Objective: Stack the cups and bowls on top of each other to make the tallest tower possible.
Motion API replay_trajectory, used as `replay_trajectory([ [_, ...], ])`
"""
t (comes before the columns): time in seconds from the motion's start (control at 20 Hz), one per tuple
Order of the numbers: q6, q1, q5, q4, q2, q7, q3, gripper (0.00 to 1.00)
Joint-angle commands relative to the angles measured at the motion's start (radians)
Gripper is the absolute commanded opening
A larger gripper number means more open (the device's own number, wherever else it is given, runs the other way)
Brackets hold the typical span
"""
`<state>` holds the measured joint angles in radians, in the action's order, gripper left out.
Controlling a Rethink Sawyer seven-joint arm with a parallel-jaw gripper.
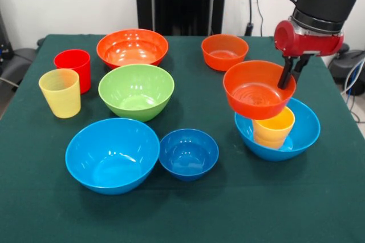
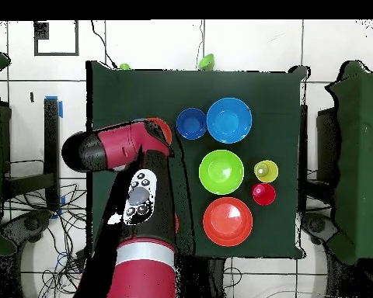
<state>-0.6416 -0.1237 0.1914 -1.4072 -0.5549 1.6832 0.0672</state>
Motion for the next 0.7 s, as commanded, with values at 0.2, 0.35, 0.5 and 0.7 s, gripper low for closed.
replay_trajectory([
  [0.2, -0.123, -0.03, -0.046, 0.032, 0.02, 0.122, -0.067, 0.0],
  [0.35, -0.124, -0.037, -0.046, 0.041, 0.018, 0.114, -0.067, 0.0],
  [0.5, -0.14, -0.045, -0.047, 0.059, 0.013, 0.109, -0.059, 0.0],
  [0.7, -0.141, -0.05, -0.054, 0.077, 0.017, 0.111, -0.057, 0.0],
])
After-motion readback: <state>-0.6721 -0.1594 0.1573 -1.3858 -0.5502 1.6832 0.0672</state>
